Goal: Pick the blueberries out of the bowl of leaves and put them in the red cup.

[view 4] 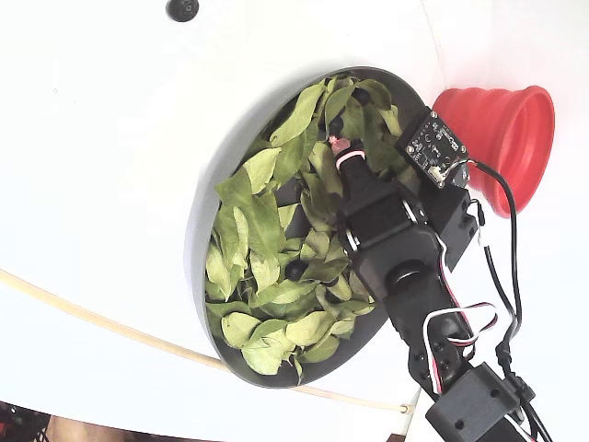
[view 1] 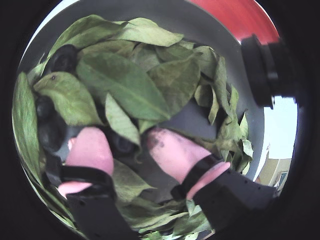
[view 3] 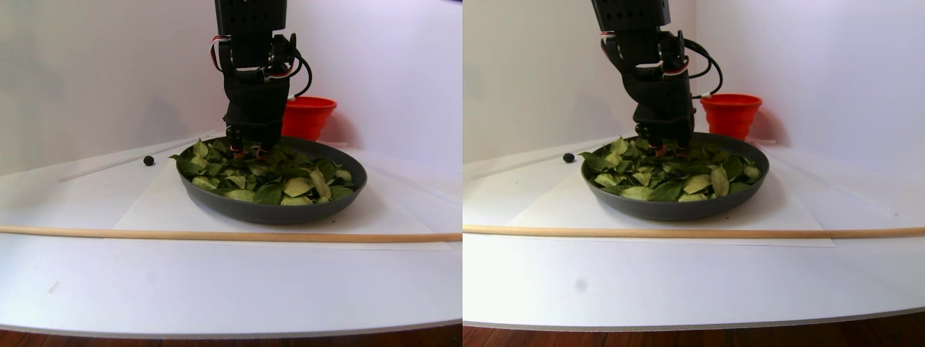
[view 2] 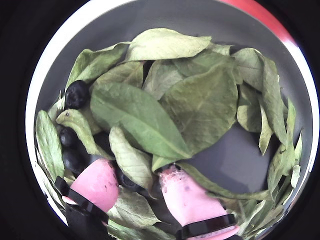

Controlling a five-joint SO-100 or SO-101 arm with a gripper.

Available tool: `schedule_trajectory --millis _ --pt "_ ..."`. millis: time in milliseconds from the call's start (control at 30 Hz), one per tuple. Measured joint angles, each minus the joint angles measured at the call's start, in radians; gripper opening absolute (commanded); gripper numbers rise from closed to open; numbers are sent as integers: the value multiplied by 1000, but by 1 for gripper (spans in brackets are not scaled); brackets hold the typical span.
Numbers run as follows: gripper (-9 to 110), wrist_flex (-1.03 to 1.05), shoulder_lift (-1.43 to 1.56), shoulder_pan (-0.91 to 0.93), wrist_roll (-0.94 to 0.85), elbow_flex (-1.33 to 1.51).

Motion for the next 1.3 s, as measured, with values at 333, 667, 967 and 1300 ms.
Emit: schedule_trajectory --millis 333,667,967,1300 --pt "12 -17 -21 0 -2 -15" --pt "10 -26 -29 0 -20 -17" --pt "10 -23 -18 0 -23 14" --pt "9 -12 29 6 -31 48"
